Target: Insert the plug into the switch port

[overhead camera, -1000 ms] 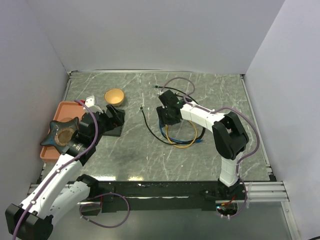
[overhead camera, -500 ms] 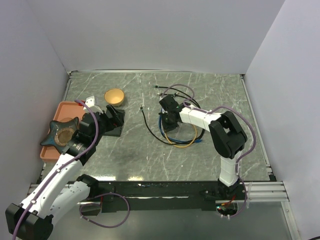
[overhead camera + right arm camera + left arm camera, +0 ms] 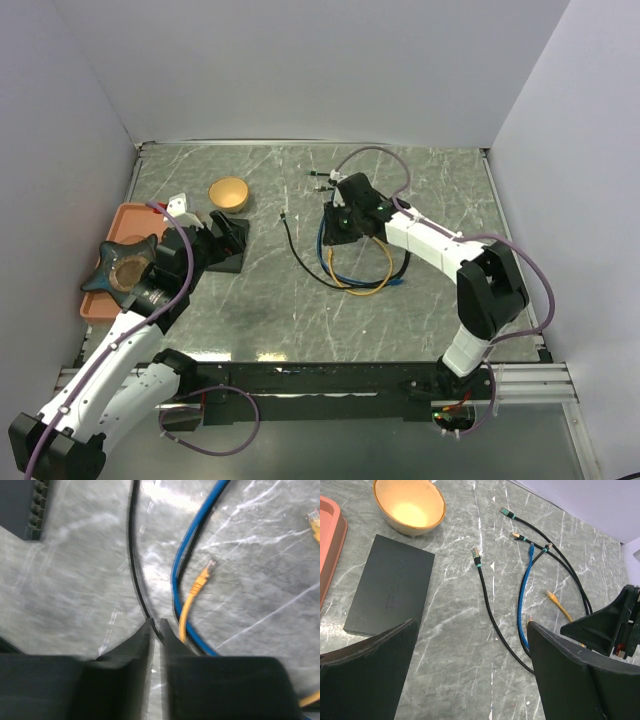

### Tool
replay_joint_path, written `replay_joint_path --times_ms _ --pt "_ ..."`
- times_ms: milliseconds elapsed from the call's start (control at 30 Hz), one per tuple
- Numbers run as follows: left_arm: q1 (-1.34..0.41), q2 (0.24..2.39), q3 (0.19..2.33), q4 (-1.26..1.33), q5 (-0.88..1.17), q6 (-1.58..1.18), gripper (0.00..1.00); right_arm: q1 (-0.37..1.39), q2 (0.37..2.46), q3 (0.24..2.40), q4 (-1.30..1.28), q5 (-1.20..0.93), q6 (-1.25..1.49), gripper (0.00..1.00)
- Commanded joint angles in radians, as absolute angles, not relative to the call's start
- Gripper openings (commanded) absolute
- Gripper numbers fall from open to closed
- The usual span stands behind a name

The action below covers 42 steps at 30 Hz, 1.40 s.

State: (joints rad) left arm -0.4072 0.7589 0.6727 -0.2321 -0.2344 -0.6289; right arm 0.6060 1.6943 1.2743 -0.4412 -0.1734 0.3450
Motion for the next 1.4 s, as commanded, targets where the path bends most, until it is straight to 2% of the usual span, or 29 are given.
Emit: replay_joint_path --times_ms 0,100,467,567,633,733,800,867,900,1100,1367 --pt "-0.411 0.742 0.692 -0.222 -0.242 -0.627 0.96 0.603 1.732 1.328 -0.500 -0.138 0.337 0.48" --pt "-0.411 0.741 0.693 -0.222 -0.239 -0.627 0.96 0.601 1.784 1.330 -0.512 -0.141 0.353 0.54" --pt "-0.411 0.736 0.689 -0.224 -0.247 -0.626 0.96 0.603 1.911 1.319 -0.463 -0.161 0.380 0.50" --pt "-0.411 0.741 0.689 -0.224 -0.249 -0.624 0.96 0.601 1.934 1.321 -0.448 -0.176 0.382 0.43" --pt "-0.411 0.744 0.687 -0.222 -0.249 -0.623 0.96 0.597 1.942 1.319 -0.433 -0.193 0.385 0.30" --pt "-0.411 0.749 0.689 -0.222 -0.247 -0.620 0.96 0.581 1.957 1.310 -0.408 -0.239 0.388 0.21" --pt "-0.411 0.753 0.690 -0.225 -0.249 -0.618 0.96 0.572 1.951 1.302 -0.396 -0.265 0.388 0.08" --pt "-0.411 0.753 0.692 -0.227 -0.250 -0.617 0.96 0.572 1.924 1.295 -0.391 -0.264 0.384 0.01" --pt "-0.411 0.750 0.692 -0.226 -0.252 -0.617 0.96 0.572 1.911 1.290 -0.388 -0.265 0.382 0.00" --pt "-0.411 0.750 0.684 -0.213 -0.247 -0.617 0.96 0.574 1.714 1.246 -0.318 -0.337 0.365 0.00" --pt "-0.411 0.761 0.689 -0.216 -0.244 -0.617 0.96 0.514 1.260 1.148 -0.186 -0.359 0.411 0.00"
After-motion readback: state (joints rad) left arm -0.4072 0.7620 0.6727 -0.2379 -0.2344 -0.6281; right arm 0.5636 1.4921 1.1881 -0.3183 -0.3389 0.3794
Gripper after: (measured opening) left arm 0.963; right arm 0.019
